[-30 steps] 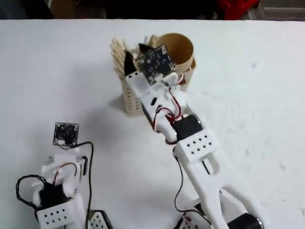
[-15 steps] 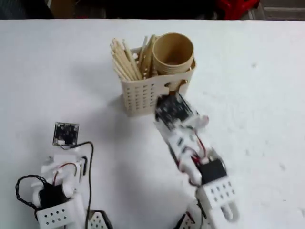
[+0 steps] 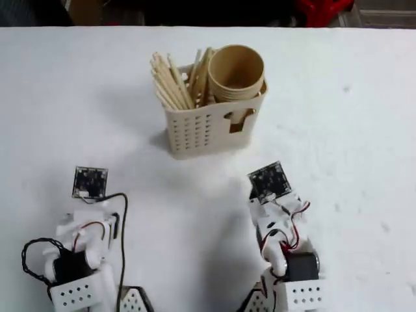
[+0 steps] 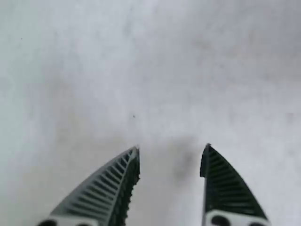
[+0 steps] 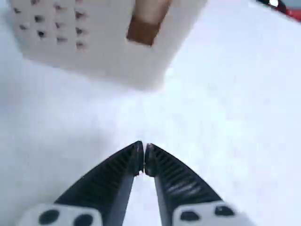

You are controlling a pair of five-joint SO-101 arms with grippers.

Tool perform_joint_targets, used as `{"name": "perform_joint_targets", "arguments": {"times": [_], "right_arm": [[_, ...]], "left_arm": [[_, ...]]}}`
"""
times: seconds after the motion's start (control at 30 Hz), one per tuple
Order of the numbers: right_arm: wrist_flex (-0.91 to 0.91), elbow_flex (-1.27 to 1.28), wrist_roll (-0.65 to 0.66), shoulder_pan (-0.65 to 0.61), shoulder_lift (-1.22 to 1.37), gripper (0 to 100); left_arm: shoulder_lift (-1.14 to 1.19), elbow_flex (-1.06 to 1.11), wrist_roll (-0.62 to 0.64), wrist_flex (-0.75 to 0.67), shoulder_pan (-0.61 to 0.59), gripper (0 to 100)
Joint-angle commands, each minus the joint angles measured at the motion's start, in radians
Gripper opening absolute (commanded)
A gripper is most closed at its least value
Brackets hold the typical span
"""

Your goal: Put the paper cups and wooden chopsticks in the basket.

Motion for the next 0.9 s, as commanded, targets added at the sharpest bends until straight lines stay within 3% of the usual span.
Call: {"name": "perform_joint_targets", "arguments": {"times": [0.0, 0.17, 0.33, 0.87], "right_arm": [[0.027, 0.023, 0.009, 0.074, -0.039, 1.8], [0.160, 0.023, 0.008, 0.125, -0.047, 1.8], [0.421, 0.023, 0.009, 0.125, -0.047, 1.8], [0.406, 0.023, 0.011, 0.125, -0.047, 1.8]], "left_arm": [[-0.004, -0.003, -0.003, 0.003, -0.005, 22], [-0.004, -0.003, -0.003, 0.003, -0.005, 22], [-0.004, -0.003, -0.003, 0.003, -0.005, 22], [-0.004, -0.003, -0.003, 0.003, -0.005, 22]]}}
